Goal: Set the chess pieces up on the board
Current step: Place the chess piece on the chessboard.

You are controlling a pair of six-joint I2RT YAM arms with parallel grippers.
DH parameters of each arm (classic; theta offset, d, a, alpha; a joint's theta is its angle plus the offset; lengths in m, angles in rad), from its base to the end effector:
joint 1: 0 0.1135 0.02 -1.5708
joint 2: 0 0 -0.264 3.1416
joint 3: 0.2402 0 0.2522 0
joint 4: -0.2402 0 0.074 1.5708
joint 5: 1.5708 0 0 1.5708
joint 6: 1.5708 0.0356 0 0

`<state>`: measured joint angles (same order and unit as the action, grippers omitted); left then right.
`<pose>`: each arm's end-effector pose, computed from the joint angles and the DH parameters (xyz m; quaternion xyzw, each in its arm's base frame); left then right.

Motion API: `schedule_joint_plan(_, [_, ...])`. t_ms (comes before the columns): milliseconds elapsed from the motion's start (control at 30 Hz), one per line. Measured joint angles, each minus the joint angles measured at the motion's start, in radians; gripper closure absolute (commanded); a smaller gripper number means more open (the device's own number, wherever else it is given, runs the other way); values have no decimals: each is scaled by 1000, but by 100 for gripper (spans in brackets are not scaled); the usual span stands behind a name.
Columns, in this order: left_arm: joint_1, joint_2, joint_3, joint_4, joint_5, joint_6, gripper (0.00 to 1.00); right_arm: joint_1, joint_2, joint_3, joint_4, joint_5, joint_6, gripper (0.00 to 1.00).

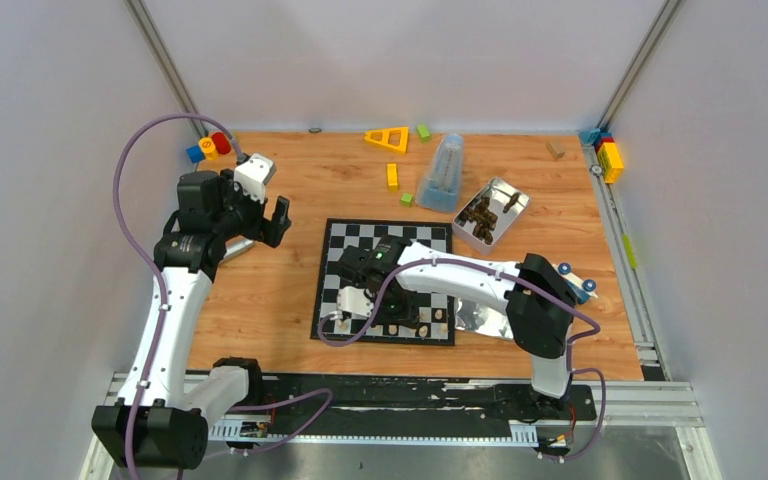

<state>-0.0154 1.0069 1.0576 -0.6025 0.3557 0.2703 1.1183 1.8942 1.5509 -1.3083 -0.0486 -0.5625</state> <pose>0.2117 -0.0157 0.3527 0.2077 0.8382 -0.0922 0.4958 0.1497 0.3119 0.2287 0.7434 -0.6672 -0.0123 0.0455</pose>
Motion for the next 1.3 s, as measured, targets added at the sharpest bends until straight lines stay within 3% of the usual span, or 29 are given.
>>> schedule_joint_plan(1300, [3, 0, -6, 1, 10, 0, 0, 23, 71, 0, 53, 71, 0, 97])
